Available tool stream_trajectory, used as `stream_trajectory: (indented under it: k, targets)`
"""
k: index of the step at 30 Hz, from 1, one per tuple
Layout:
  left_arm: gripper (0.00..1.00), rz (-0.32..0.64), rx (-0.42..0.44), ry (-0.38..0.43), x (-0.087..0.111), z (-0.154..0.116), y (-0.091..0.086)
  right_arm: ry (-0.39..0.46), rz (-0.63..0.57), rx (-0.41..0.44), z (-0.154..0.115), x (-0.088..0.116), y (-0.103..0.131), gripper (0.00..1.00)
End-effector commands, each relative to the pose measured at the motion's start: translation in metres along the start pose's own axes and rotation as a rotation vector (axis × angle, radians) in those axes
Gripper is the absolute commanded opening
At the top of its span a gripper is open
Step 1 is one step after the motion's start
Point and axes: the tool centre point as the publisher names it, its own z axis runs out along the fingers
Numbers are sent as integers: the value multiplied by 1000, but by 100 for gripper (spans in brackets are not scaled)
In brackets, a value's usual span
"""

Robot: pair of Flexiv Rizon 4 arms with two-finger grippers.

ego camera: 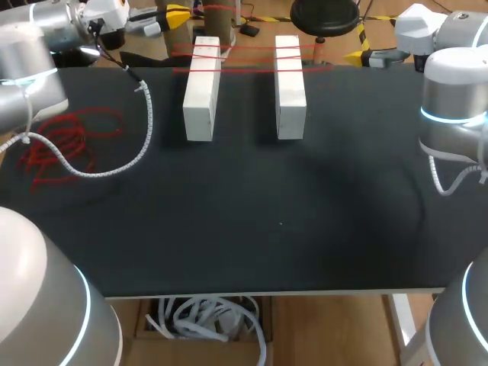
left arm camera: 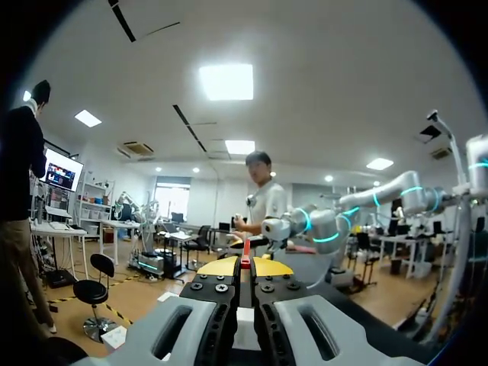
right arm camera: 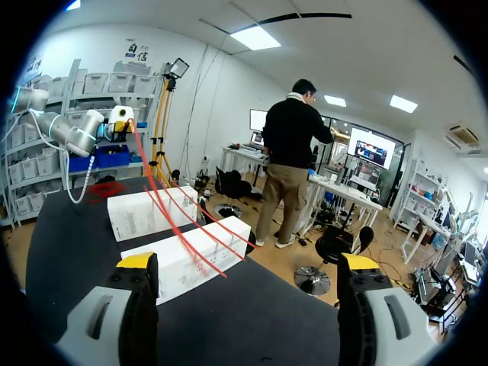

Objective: Grab the tape and strap the tape.

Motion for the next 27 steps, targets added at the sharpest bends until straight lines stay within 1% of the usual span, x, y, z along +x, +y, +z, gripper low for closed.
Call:
stream_trajectory:
  k: [1,15,17,19,20,22,23,24,27]
  targets:
    - [0,1,5,-2,1,0,2,1,0,1,0,0,0,100]
    - [0,1,5,-2,1,0,2,1,0,1,0,0,0,100]
    - [0,6,18,36,2,11,4,1,0,1,0,0,0,100]
    - [0,15,13,62,2,23,6,1,0,1,0,0,0,100]
    - [0,25,34,80,1,28,5,1,0,1,0,0,0,100]
    - [0,36,19,101,1,38,5,1,0,1,0,0,0,100]
    - [0,38,35,105,0,42,4,1,0,1,0,0,0,100]
    - [0,40,30,100,-1,46,4,1,0,1,0,0,0,100]
    - [0,64,34,120,-2,59,1,1,0,1,0,0,0,100]
